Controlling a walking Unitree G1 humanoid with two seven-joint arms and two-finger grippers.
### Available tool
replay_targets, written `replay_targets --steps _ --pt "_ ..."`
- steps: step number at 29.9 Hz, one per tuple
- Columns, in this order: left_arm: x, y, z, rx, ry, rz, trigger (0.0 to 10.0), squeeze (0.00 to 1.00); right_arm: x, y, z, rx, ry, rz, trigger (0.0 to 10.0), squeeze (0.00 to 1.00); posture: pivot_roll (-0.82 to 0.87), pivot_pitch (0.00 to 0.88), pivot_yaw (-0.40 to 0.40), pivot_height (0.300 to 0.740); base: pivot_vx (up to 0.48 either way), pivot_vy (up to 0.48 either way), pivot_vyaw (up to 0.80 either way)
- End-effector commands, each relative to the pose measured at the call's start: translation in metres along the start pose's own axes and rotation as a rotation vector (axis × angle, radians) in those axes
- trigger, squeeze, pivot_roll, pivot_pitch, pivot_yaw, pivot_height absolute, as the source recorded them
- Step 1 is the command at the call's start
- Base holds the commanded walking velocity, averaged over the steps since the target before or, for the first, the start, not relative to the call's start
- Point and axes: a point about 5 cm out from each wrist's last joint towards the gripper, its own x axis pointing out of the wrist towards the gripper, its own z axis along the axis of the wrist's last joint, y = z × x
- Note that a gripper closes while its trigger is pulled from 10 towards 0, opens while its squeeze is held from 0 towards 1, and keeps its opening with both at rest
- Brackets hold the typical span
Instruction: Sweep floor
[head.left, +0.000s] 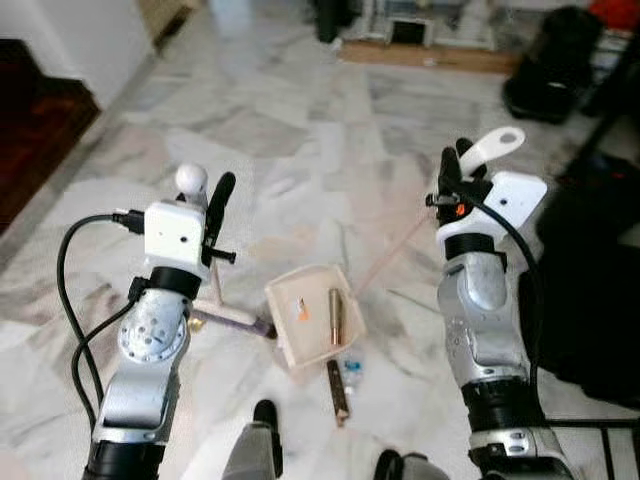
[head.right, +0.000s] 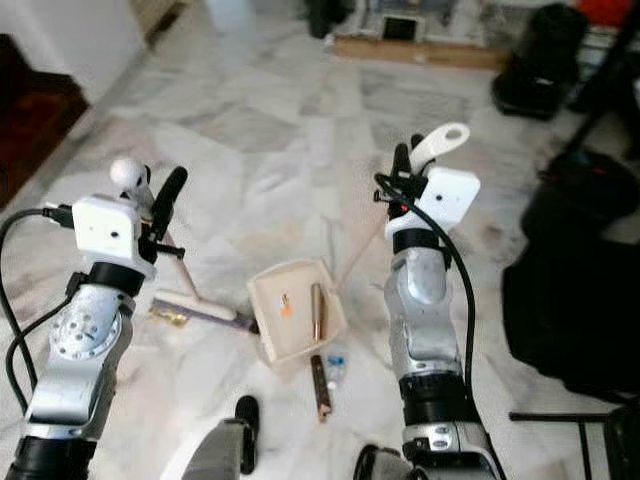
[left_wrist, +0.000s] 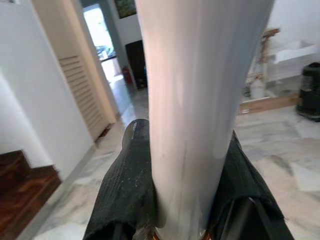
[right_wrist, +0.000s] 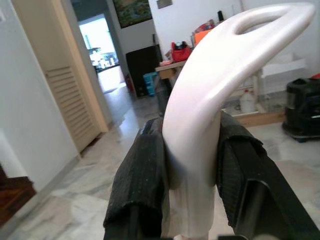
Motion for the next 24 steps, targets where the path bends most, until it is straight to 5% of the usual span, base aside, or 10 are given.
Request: replay_targets --steps 1,18,24 --pt "-0.001 0.006 0.004 0.01 -0.031 0.009 10.0 0.0 0.002 0.008 0.015 0.018 -0.074 0.019 10.0 0.0 -0.2 0.133 0.089 0.74 0.0 0.0 0.79" --pt "0.005 0.016 0.001 0.014 -0.024 0.022 10.0 0.0 0.002 0.017 0.013 0.054 -0.069 0.019 10.0 0.0 -0.15 0.15 0.122 0.74 0.0 0.0 0.79" --pt "0.001 0.017 0.005 0.022 -0.033 0.068 10.0 0.0 0.007 0.016 0.012 0.06 -0.055 0.039 10.0 0.0 -0.08 0.162 0.067 0.74 0.0 0.0 0.79"
